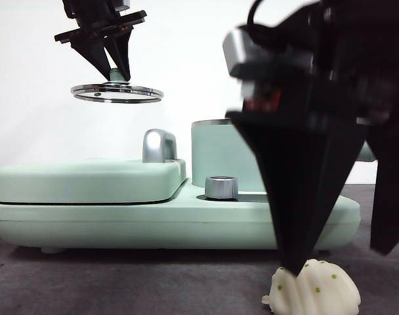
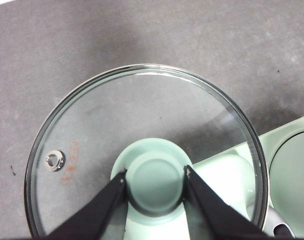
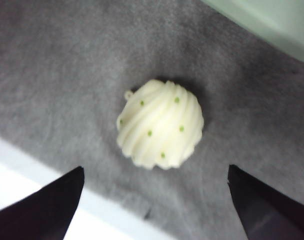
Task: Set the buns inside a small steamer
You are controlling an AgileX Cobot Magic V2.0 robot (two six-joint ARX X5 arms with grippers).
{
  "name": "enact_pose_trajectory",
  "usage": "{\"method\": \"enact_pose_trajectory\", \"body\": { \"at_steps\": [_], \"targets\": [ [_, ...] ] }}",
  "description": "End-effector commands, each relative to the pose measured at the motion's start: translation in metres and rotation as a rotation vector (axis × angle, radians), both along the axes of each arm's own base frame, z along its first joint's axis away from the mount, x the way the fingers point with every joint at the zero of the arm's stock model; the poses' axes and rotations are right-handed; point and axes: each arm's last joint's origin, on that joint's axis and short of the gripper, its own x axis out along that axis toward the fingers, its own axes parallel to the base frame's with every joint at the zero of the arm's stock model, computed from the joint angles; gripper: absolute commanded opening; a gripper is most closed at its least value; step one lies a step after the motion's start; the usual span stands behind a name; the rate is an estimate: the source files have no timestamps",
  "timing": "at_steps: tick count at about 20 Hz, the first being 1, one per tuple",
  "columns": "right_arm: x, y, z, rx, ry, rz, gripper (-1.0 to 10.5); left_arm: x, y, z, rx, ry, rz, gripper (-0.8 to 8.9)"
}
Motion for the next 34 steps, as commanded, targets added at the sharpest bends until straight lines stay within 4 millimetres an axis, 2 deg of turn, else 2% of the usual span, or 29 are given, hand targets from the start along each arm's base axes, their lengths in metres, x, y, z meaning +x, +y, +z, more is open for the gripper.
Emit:
{"method": "enact_pose_trajectory", "body": {
  "at_steps": [1,10,13,15,18,23,26,27,29,31,34],
  "targets": [
    [0.001,0.005,-0.008,0.032,-0.019,-0.008,4.6,0.003,-0.002,0.007,-0.016,-0.043,-0.002,0.15],
    [0.016,0.005,-0.021,0.023,-0.01,-0.045,4.5,0.002,-0.003,0.006,-0.015,-0.039,-0.003,0.15],
    [0.016,0.006,-0.024,0.018,0.006,-0.026,3.7,0.002,-0.003,0.006,-0.015,-0.038,-0.003,0.15],
    [0.016,0.006,-0.025,0.022,0.013,-0.02,3.7,0.002,-0.003,0.006,-0.016,-0.039,-0.003,0.15],
    [0.017,0.007,-0.025,0.039,0.014,-0.011,2.5,0.002,-0.003,0.006,-0.015,-0.038,-0.003,0.15],
    [0.021,0.006,-0.027,0.037,0.028,-0.025,2.4,0.002,-0.003,0.006,-0.015,-0.035,-0.002,0.15],
    [0.022,0.006,-0.029,0.035,0.028,-0.029,0.9,0.002,-0.002,0.006,-0.016,-0.032,0.0,0.15],
    [0.023,0.007,-0.028,0.041,0.029,-0.032,0.9,0.002,-0.002,0.006,-0.016,-0.031,0.0,0.15],
    [0.024,0.009,-0.019,0.055,0.047,-0.039,0.9,0.002,-0.002,0.006,-0.015,-0.03,0.001,0.15],
    [0.028,0.014,0.001,0.066,0.047,-0.036,1.0,0.002,-0.002,0.006,-0.016,-0.03,0.0,0.15],
    [0.04,0.02,0.053,0.08,0.022,-0.011,1.1,0.002,-0.003,0.006,-0.016,-0.033,0.0,0.15]
  ]
}}
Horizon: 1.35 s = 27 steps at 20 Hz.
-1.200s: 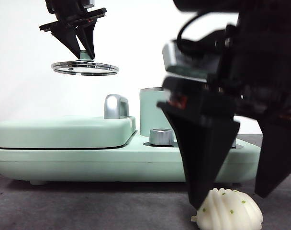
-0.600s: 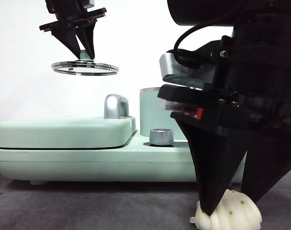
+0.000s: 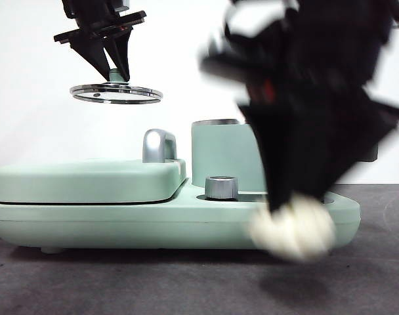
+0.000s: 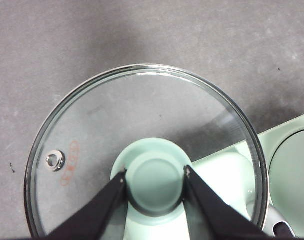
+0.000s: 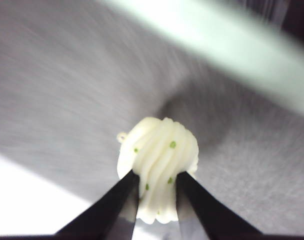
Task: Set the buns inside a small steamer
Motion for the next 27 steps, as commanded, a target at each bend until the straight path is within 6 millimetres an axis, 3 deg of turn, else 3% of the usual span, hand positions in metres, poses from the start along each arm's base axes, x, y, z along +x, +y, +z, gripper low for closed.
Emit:
{"method": "enact_pose_trajectory", "body": {
  "at_steps": [1,5,9,12,15,20,27],
  "targets": [
    [0.009,0.006,0.041,0.019,-0.042,0.046,1.1,0.003,-0.003,0.007,-0.017,-0.042,-0.003,0.15],
    [0.046,-0.008,0.117,0.074,-0.182,0.073,1.9,0.003,-0.003,0.007,-0.017,-0.045,-0.003,0.15],
    [0.104,-0.018,0.14,0.016,-0.238,0.036,1.9,0.003,-0.003,0.007,-0.017,-0.045,-0.003,0.15],
    [0.142,-0.02,0.133,-0.007,-0.23,0.004,1.9,0.003,-0.003,0.007,-0.017,-0.045,-0.003,0.15],
    [0.167,-0.021,0.107,-0.057,-0.161,0.002,1.9,0.003,-0.003,0.007,-0.017,-0.045,-0.003,0.15],
    [0.183,-0.014,0.078,-0.09,-0.089,0.032,1.9,0.003,-0.003,0.007,-0.018,-0.048,-0.003,0.15],
    [0.192,-0.01,0.067,-0.088,-0.092,0.03,1.9,0.003,-0.003,0.007,-0.019,-0.05,-0.003,0.15]
  ]
}}
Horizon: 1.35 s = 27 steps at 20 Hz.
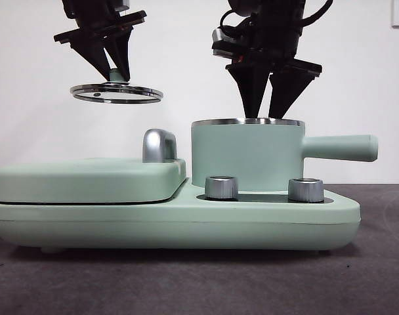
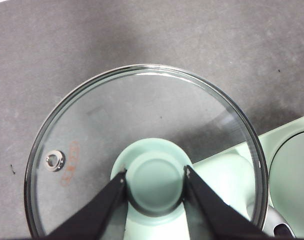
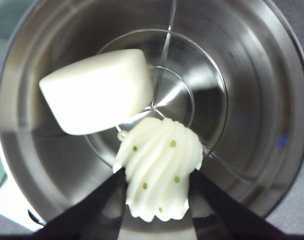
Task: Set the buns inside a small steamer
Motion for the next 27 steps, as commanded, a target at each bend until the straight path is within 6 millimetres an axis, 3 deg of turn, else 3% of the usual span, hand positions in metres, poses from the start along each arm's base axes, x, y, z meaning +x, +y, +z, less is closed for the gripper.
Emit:
{"method": "enact_pose_trajectory", "body": {
  "at_steps": [1,5,9,17,22,27],
  "targets": [
    [0.007,0.005,-0.008,-0.009,0.008,0.013,1.9,0.003,-0.003,0.007,-0.018,-0.046,-0.003,0.15],
    [0.007,0.006,-0.01,-0.014,0.02,0.013,2.2,0.003,-0.003,0.007,-0.018,-0.045,-0.003,0.15],
    [0.006,0.003,-0.01,-0.025,0.039,0.008,3.3,0.003,-0.003,0.007,-0.018,-0.045,-0.003,0.15],
    [0.007,0.004,-0.003,-0.008,0.011,0.005,3.6,0.003,-0.003,0.007,-0.018,-0.045,-0.003,0.15],
    [0.004,0.002,0.038,0.024,-0.052,0.004,3.6,0.003,-0.003,0.007,-0.018,-0.044,-0.003,0.15],
    [-0.024,-0.014,0.087,0.077,-0.121,-0.018,3.6,0.001,-0.008,0.007,-0.02,-0.039,-0.014,0.15]
  ]
}}
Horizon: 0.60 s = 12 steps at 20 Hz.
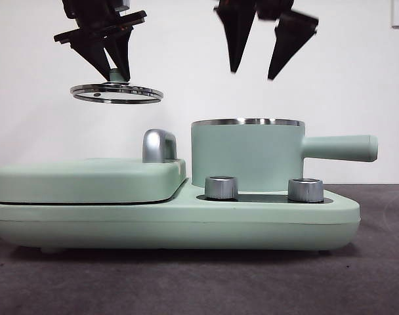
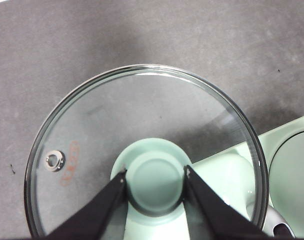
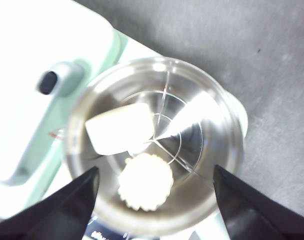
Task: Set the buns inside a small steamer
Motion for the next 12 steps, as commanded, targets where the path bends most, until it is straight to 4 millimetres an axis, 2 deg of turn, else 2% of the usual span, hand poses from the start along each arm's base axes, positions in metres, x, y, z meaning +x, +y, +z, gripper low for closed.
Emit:
{"method": "enact_pose_trajectory", "body": {
  "at_steps": [1,4,6,9,12],
  "targets": [
    [-0.03,-0.013,0.024,0.008,0.009,-0.01,3.6,0.0,-0.011,0.007,-0.026,-0.037,-0.021,0.15],
    [-0.079,-0.036,0.048,0.047,-0.04,-0.015,3.6,-0.006,-0.029,0.007,-0.052,-0.026,-0.074,0.15],
    [-0.114,-0.056,0.052,0.062,-0.052,-0.024,3.6,-0.014,-0.047,0.006,-0.052,-0.022,-0.118,0.15],
    [-0.163,-0.084,0.041,0.08,-0.077,-0.026,3.6,-0.03,-0.078,0.005,-0.045,-0.004,-0.203,0.15],
    [-0.197,-0.104,0.021,0.178,-0.188,-0.035,3.6,-0.048,-0.108,0.004,-0.033,0.009,-0.292,0.15]
  ]
}}
